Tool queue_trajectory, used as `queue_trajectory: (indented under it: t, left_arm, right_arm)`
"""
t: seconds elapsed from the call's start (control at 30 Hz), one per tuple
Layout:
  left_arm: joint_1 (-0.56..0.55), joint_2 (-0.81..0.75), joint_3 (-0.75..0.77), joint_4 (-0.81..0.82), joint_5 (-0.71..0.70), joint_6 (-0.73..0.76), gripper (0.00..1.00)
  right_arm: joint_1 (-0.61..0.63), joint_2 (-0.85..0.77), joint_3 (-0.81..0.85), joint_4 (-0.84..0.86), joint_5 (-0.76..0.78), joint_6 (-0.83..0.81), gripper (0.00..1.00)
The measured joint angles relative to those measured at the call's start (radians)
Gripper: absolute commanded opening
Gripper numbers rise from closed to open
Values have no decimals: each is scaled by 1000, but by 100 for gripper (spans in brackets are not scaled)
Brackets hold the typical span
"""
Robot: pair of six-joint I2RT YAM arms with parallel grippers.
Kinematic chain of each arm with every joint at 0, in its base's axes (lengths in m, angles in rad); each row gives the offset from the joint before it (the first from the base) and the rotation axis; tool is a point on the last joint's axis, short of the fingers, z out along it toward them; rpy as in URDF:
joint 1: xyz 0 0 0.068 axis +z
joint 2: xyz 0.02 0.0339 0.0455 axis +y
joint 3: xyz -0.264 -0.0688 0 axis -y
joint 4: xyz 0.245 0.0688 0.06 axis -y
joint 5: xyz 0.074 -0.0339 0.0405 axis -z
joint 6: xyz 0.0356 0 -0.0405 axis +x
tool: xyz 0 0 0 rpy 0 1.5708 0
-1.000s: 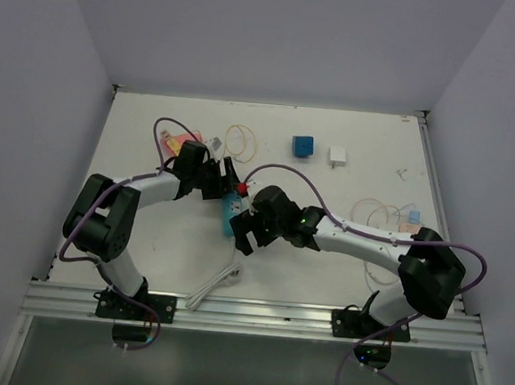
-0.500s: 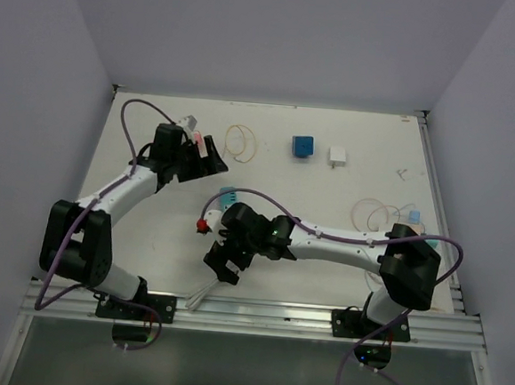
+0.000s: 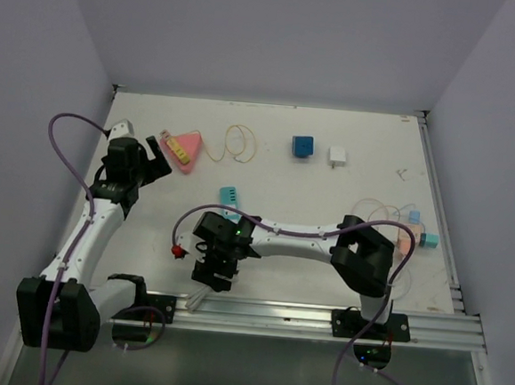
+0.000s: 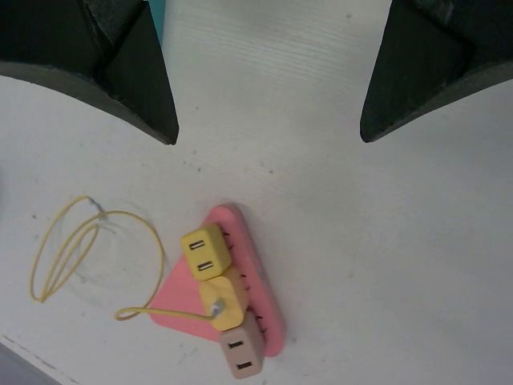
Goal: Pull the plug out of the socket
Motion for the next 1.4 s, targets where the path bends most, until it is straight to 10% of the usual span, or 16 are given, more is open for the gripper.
queue_trajectory:
  t: [0.33,1.4]
  left_arm:
    - [17,-85,-103,14,-180,-1,98]
    - [17,-64,-103,24,-180,-1,98]
  right_arm:
    - [-15,52,40,-6,42,-2,0]
    - [-678,177,198,129,352,419,1]
